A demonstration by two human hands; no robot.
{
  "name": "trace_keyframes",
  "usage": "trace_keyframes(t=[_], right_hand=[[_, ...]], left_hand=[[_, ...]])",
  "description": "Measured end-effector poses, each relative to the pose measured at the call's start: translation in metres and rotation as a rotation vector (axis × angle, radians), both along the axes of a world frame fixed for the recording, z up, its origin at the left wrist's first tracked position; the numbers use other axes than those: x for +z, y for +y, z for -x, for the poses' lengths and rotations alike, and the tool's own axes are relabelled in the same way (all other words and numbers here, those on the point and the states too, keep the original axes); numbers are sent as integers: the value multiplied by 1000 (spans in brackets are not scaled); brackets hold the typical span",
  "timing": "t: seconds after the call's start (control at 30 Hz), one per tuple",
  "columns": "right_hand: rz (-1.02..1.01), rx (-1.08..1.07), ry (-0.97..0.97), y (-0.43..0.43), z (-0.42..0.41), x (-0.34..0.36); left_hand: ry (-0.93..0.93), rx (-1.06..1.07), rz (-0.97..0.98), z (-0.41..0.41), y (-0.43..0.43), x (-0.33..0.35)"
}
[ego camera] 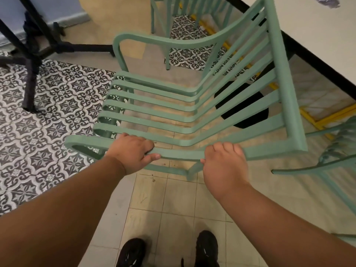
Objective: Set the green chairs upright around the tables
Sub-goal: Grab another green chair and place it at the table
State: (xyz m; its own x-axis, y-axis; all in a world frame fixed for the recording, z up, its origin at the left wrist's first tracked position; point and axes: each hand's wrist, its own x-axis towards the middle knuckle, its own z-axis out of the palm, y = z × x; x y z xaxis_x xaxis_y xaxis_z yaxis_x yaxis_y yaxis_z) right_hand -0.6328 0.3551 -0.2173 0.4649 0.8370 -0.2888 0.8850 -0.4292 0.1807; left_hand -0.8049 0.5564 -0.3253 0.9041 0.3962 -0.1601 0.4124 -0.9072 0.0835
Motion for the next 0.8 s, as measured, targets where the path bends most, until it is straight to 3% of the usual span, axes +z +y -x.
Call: trace_keyframes(t=[0.2, 0.53, 0.63, 0.8], right_hand=[[139, 3, -1, 12, 21, 3], [184, -30, 36, 14, 22, 2], [199, -21, 50, 15, 21, 3], [103, 21, 160, 7, 18, 22]], left_hand=[[23, -31, 5, 13, 18, 4], [103, 22, 55, 10, 16, 14], [118, 99, 50, 9, 8, 18], [137, 425, 190, -6, -34, 32]])
